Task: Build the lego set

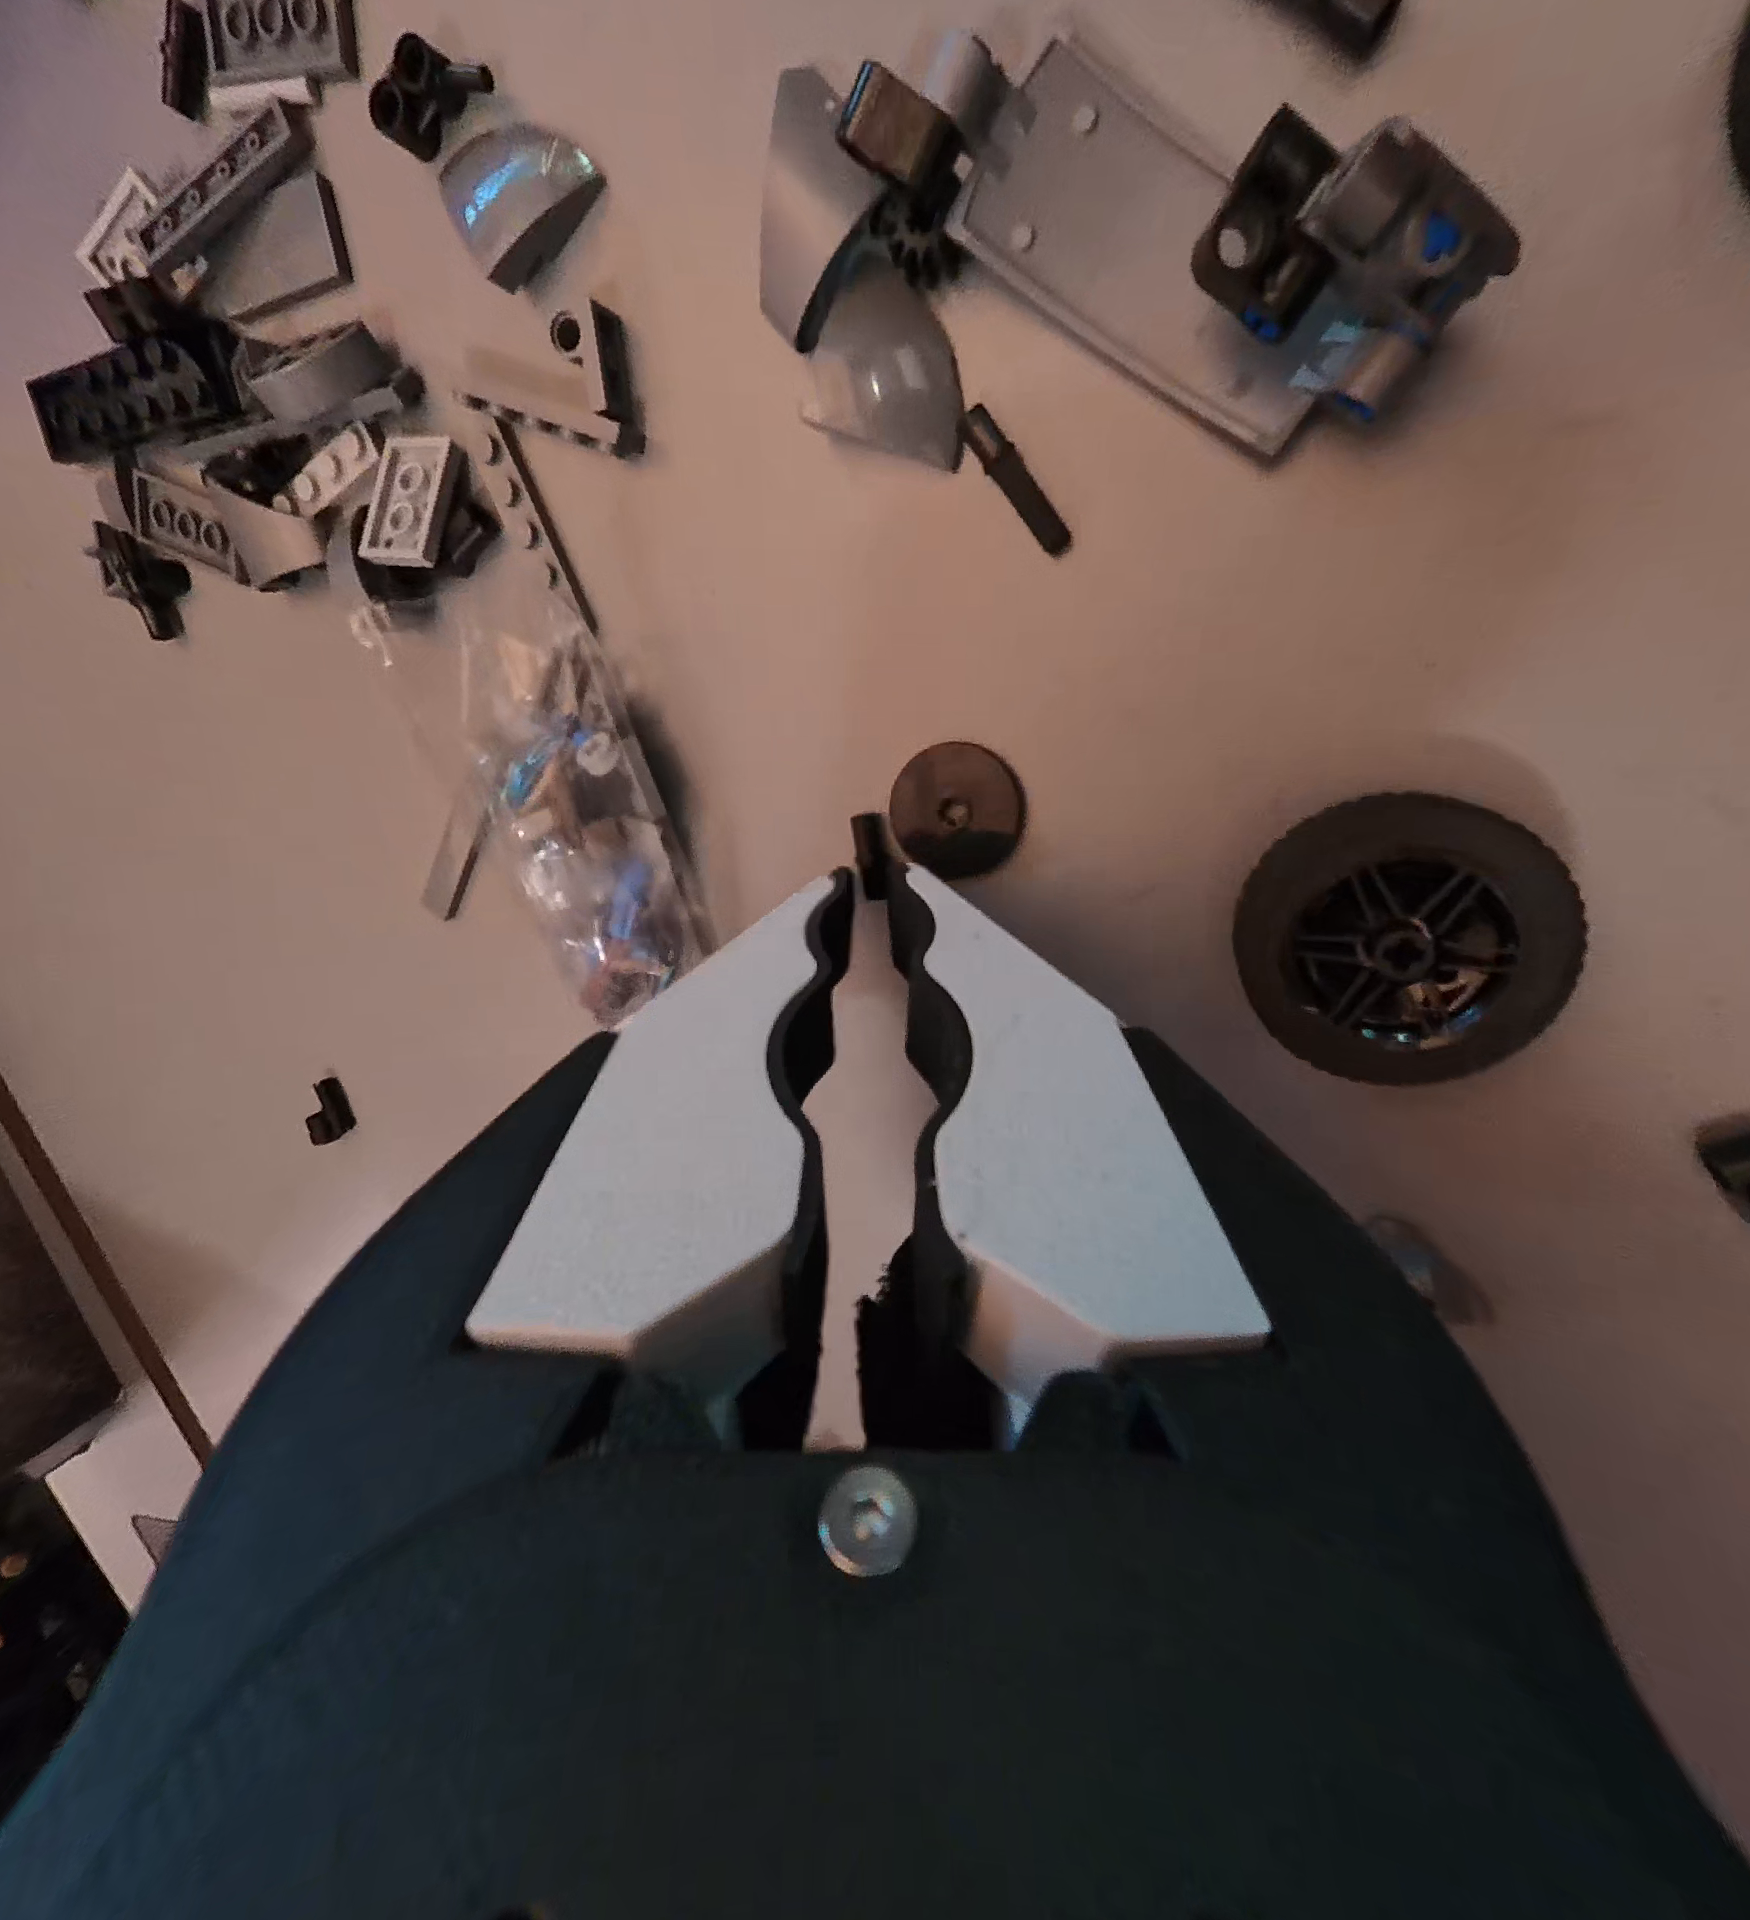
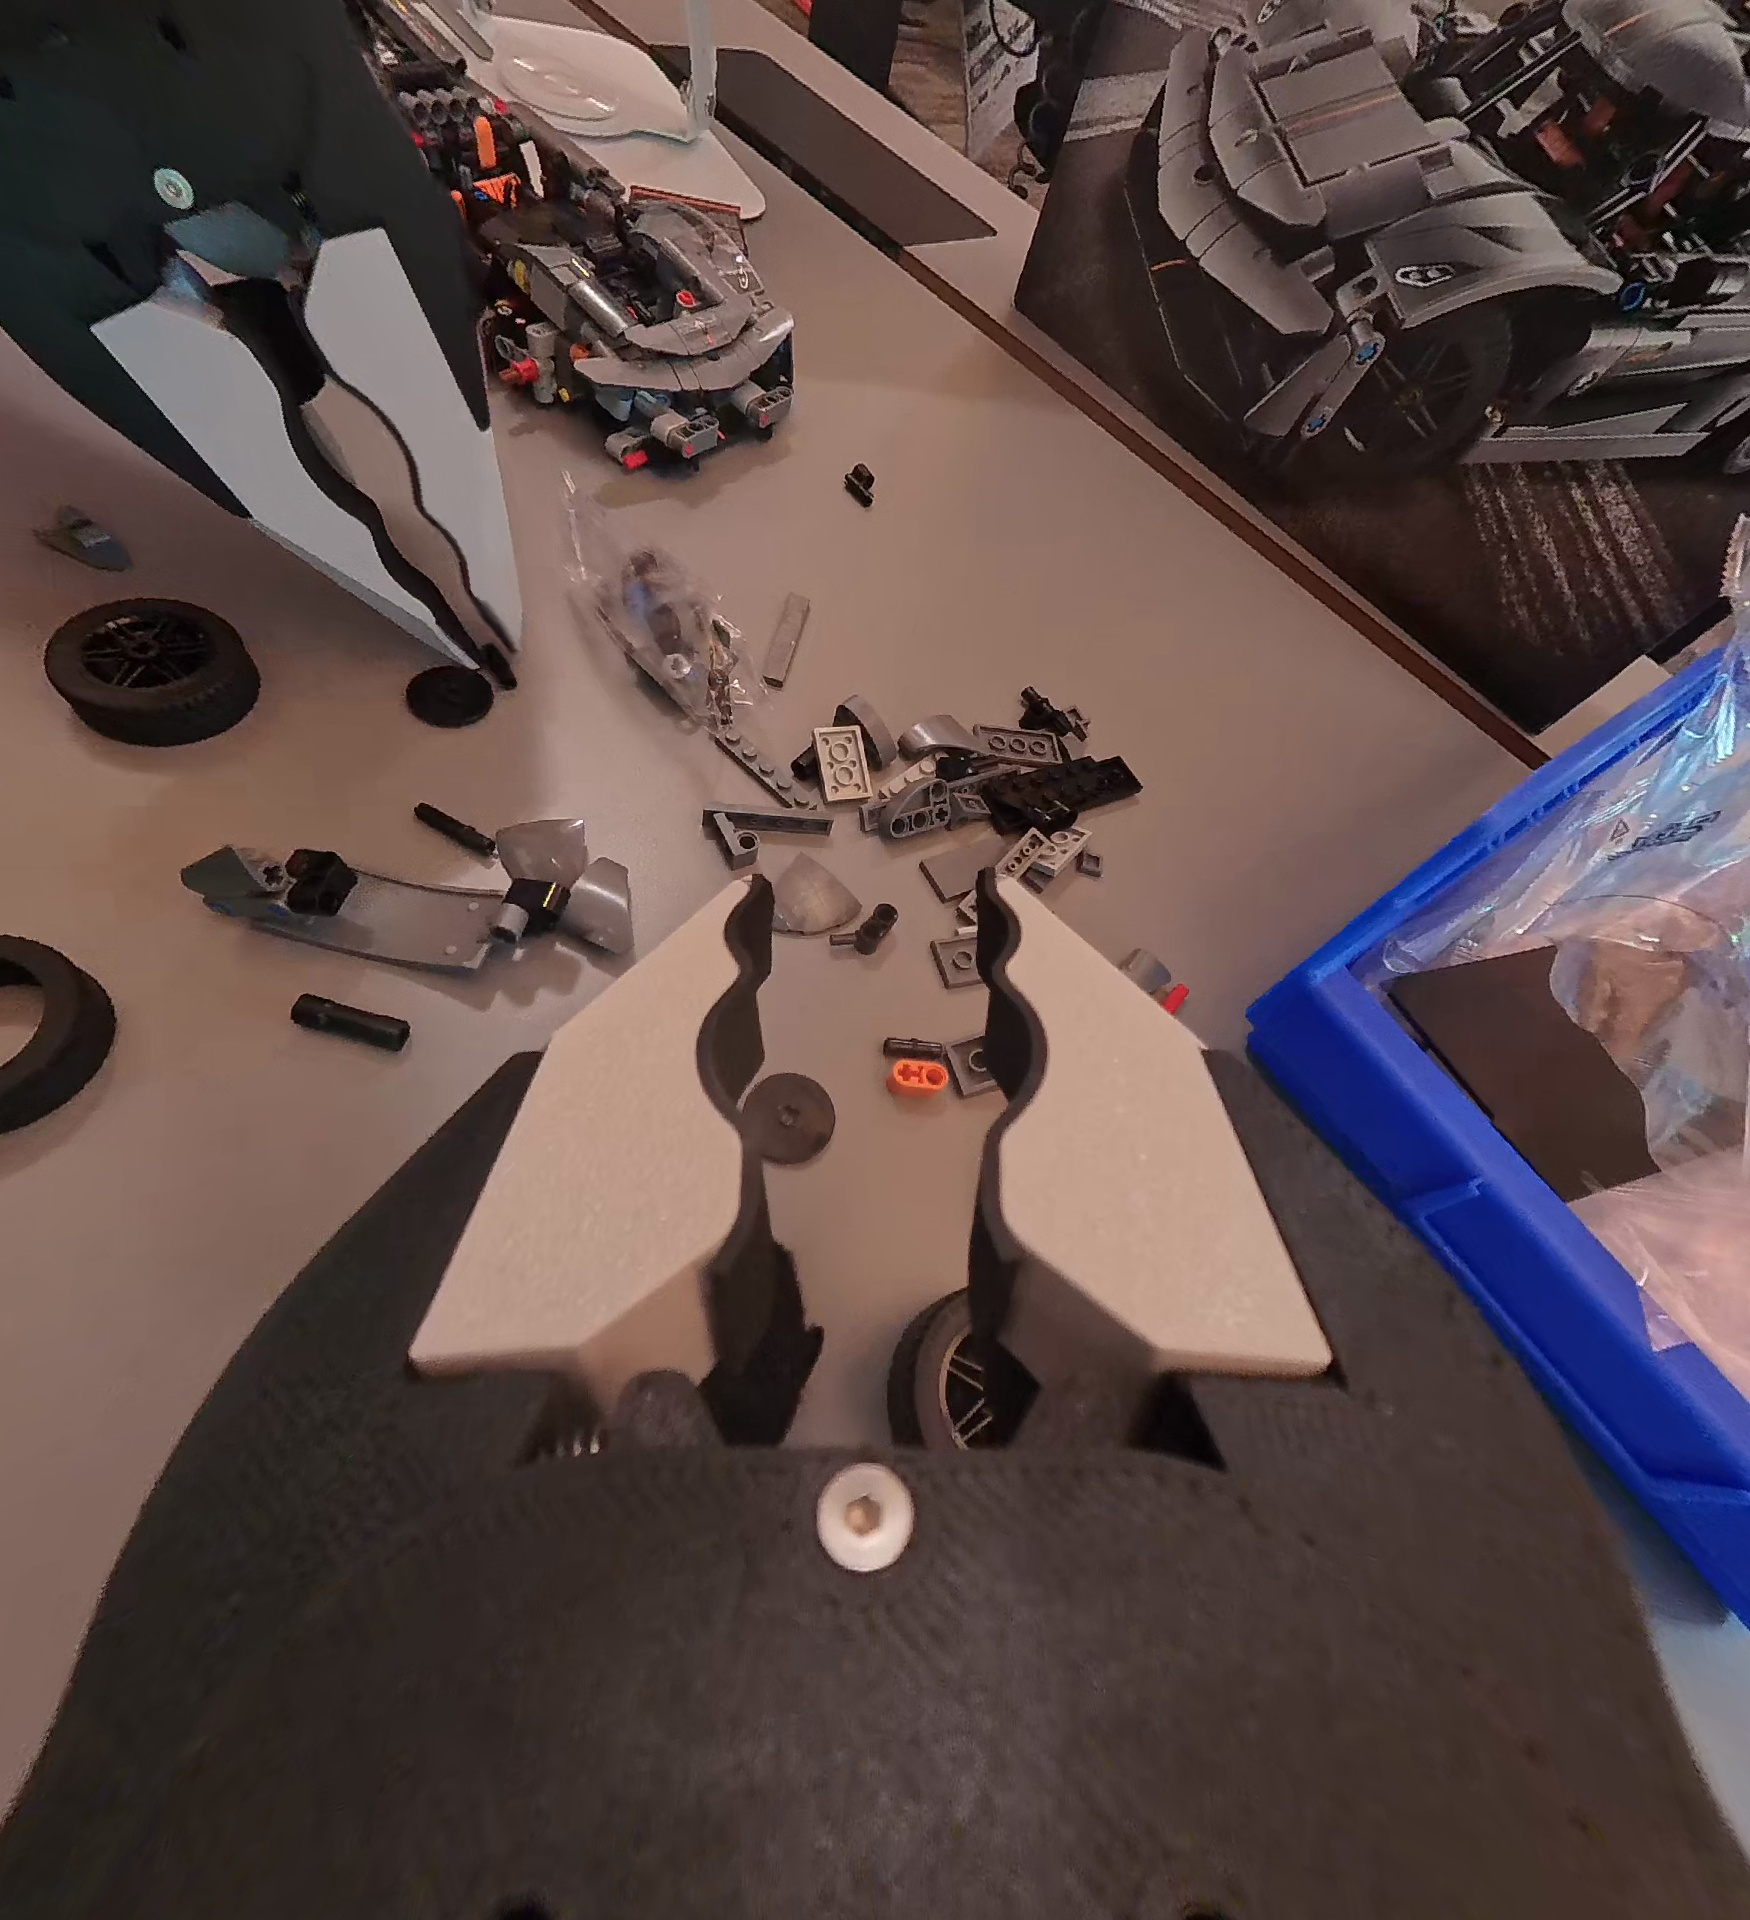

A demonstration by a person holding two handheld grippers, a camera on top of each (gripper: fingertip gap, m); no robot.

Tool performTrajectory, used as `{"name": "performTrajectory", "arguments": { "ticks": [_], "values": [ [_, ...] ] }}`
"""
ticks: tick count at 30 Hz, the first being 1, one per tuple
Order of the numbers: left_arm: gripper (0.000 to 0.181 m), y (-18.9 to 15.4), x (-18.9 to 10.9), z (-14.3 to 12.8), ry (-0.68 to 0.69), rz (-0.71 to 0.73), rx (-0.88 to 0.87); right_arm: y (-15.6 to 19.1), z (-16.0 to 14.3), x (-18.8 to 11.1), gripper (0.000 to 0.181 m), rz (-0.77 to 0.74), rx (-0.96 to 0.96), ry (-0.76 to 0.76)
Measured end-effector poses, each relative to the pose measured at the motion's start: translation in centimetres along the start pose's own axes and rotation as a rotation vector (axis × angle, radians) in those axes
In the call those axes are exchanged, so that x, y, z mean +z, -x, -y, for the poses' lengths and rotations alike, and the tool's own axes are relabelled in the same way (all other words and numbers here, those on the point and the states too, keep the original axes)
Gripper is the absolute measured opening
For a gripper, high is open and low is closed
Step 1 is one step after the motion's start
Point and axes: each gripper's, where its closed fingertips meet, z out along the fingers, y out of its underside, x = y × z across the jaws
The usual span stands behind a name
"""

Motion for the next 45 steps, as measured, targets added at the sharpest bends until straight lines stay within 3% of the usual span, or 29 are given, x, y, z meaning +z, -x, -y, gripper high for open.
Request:
{"name": "performTrajectory", "arguments": {
  "ticks": [5,12,26,34,38,41,45],
  "values": [
    [0.017,0.1,-0.5,-0.5,-0.024,-0.003,-0.048,0.1,0.1,0.0,0.038,0.002,-0.002,-0.004],
    [0.020,-0.9,-1.9,-1.5,-0.012,0.013,-0.072,-0.1,0.1,-0.1,0.038,-0.002,0.000,-0.007],
    [0.025,-5.8,-8.4,-8.3,0.000,0.128,-0.322,-0.3,-0.2,0.1,0.038,-0.005,0.010,0.002],
    [0.034,-7.9,-8.5,-4.8,-0.084,0.098,-0.266,-0.7,-0.5,0.2,0.038,-0.021,0.026,0.007],
    [0.051,-8.4,-6.9,-1.3,-0.196,0.036,-0.244,-0.8,-0.5,0.2,0.038,-0.022,0.032,0.008],
    [0.061,-8.4,-4.8,-0.5,-0.149,0.020,-0.223,-0.7,-0.6,0.2,0.038,-0.019,0.030,0.011],
    [0.041,-8.1,-3.5,0.1,-0.161,-0.010,-0.256,-1.1,-0.7,0.1,0.038,-0.031,0.049,0.011]
  ]
}}
